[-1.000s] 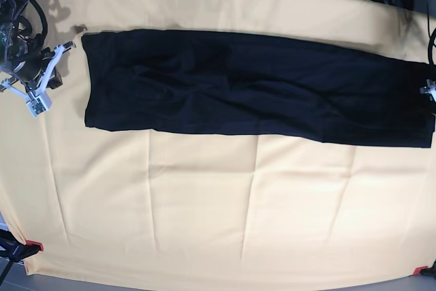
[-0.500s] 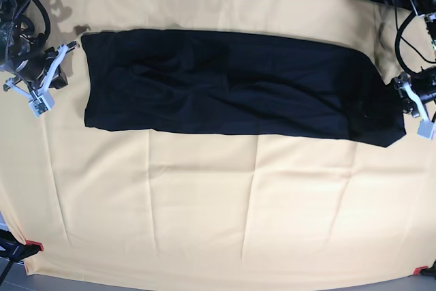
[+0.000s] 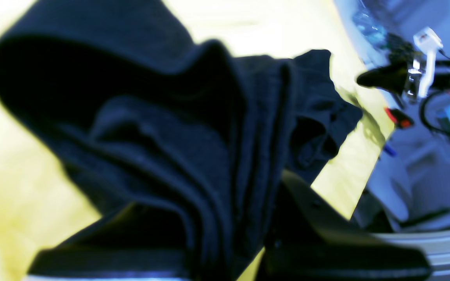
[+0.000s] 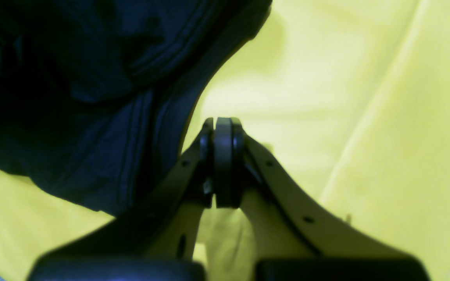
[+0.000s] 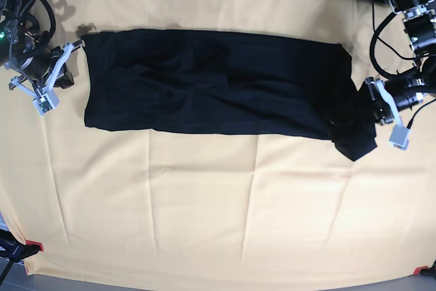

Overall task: Fold the T-shirt properly
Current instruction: 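Release the shirt end and reposition the left gripper on it, then fold the shirt end over toward the right gripper with the left gripper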

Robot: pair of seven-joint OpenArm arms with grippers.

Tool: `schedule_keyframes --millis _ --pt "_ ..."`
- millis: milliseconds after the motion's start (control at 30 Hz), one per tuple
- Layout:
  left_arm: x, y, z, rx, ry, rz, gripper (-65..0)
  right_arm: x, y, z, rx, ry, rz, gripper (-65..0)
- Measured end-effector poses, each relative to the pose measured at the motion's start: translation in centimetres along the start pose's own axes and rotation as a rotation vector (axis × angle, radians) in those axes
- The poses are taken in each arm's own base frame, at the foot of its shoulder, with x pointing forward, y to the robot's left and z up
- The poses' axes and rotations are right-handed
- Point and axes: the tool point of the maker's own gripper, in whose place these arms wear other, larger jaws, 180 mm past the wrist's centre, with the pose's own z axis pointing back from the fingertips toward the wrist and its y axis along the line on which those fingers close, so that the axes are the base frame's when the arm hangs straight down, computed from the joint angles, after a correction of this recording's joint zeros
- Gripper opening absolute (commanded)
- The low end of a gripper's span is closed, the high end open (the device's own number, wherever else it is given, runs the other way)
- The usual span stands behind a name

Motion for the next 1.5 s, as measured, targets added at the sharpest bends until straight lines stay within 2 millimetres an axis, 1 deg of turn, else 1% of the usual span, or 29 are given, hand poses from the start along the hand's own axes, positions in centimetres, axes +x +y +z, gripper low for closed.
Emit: schedule_keyframes --millis 133,467,600,700,733,833,867,900,933,1033,1100,1233,1333,1433,1500 --pt "-0.9 -1.3 -2.1 -0.062 -0.008 0.027 -65.0 0.0 0.0 0.0 0.0 0.0 0.0 -65.0" --pt "-1.3 -3.9 -5.5 -0.164 -0.098 0.058 -65.0 0.0 0.0 0.0 0.0 -0.003 0.0 -65.0" --pt "-1.4 -4.7 -6.5 -0.193 -0.125 0.076 -65.0 0.1 0.0 0.0 0.0 -0.003 0.0 -65.0" --pt "-1.4 -4.9 -6.6 -0.199 -0.13 0.064 -65.0 0.1 0.0 0.0 0.0 -0.003 0.0 -65.0" --pt "-1.4 -4.9 -6.7 -0.202 -0.126 0.066 -60.6 0.1 0.0 0.0 0.0 -0.003 0.0 -65.0" --pt "-1.8 -5.3 -7.3 -0.218 -0.099 0.122 -31.7 0.1 0.0 0.0 0.0 -0.003 0.0 -65.0" --pt "-2.0 -5.7 -7.7 -0.232 -0.084 0.129 -24.6 0.1 0.0 0.0 0.001 -0.003 0.0 -65.0" --pt "-2.3 -6.1 -8.2 -0.246 -0.065 0.142 -20.2 0.1 0.0 0.0 0.001 -0.003 0.0 -65.0" --pt "-2.6 -6.6 -8.6 -0.262 -0.047 0.149 -18.3 0.1 0.0 0.0 0.001 -0.003 0.0 -65.0" --pt "-3.1 -7.4 -9.3 -0.29 -0.022 0.145 -18.4 0.1 0.0 0.0 0.0 -0.003 0.0 -65.0" --pt "-2.8 -7.2 -9.2 -0.285 -0.025 0.139 -18.4 0.1 0.0 0.0 0.0 -0.003 0.0 -65.0" --pt "-0.6 -6.1 -8.3 -0.25 -0.088 0.109 -18.4 0.1 0.0 0.0 0.001 -0.003 0.0 -65.0" --pt "1.7 -5.2 -6.6 -0.201 -0.164 0.073 -18.4 0.1 0.0 0.0 0.0 -0.003 0.0 -65.0" --pt "2.9 -4.6 -4.9 -0.152 -0.195 0.024 -18.4 0.1 0.0 0.0 0.001 -0.003 0.0 -65.0" --pt "3.6 -4.2 -3.5 -0.113 -0.221 -0.041 -18.5 0.1 0.0 0.0 0.001 -0.004 0.0 -65.0"
